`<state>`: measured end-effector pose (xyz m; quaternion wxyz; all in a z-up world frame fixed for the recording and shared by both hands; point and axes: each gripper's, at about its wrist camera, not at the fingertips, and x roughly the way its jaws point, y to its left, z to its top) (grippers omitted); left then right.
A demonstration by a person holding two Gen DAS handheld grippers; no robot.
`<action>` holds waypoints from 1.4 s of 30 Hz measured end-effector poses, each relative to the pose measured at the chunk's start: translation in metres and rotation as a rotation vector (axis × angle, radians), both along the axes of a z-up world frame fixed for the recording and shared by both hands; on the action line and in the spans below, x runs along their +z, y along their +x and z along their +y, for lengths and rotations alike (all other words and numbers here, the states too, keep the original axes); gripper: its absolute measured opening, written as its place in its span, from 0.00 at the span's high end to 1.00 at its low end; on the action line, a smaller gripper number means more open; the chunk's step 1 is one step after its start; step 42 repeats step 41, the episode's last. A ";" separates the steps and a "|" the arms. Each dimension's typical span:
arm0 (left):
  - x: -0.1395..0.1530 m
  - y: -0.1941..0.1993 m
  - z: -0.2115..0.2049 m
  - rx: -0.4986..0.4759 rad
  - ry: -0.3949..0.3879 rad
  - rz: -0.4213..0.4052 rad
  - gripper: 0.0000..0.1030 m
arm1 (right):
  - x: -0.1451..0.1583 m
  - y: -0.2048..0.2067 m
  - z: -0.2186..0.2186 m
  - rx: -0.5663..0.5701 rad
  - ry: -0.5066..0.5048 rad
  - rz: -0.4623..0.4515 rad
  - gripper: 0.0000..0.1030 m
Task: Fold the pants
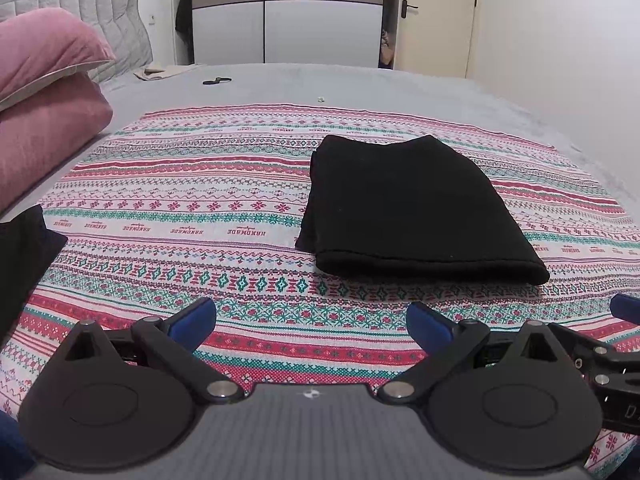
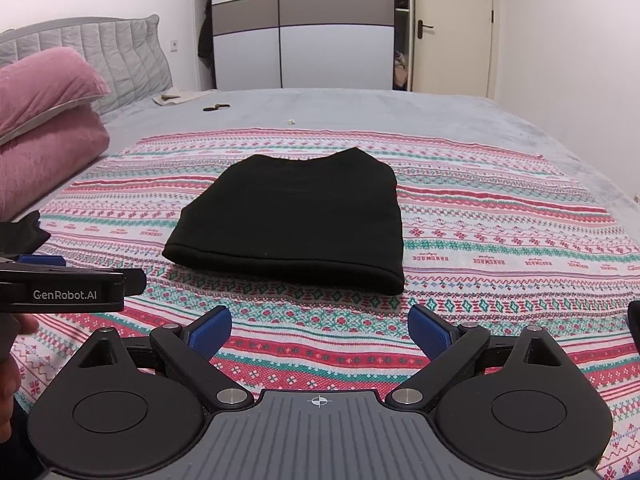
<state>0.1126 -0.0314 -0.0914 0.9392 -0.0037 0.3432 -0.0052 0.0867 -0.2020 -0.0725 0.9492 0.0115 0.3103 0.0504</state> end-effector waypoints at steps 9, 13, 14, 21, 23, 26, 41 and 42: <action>0.001 0.000 -0.001 -0.003 -0.002 -0.004 0.00 | -0.001 0.000 0.001 0.004 -0.003 0.002 0.06; 0.001 -0.001 -0.001 -0.005 0.000 -0.007 0.00 | -0.001 0.000 0.002 0.004 -0.004 0.003 0.06; 0.001 -0.001 -0.001 -0.007 0.004 -0.009 0.00 | -0.001 0.000 0.001 0.005 -0.004 0.002 0.06; 0.000 -0.001 -0.003 -0.011 0.018 -0.007 0.00 | -0.002 0.000 0.002 0.006 -0.004 0.003 0.06; 0.001 -0.001 -0.002 -0.011 0.017 -0.010 0.00 | -0.002 0.000 0.002 0.007 -0.003 0.003 0.06; 0.001 -0.002 -0.003 -0.013 0.018 -0.011 0.00 | -0.002 0.000 0.003 0.007 -0.004 0.002 0.06; 0.001 -0.002 -0.004 -0.029 0.018 -0.009 0.00 | -0.003 0.000 0.003 0.011 -0.005 0.004 0.06; 0.001 -0.002 -0.004 -0.029 0.018 -0.009 0.00 | -0.003 0.000 0.003 0.011 -0.005 0.004 0.06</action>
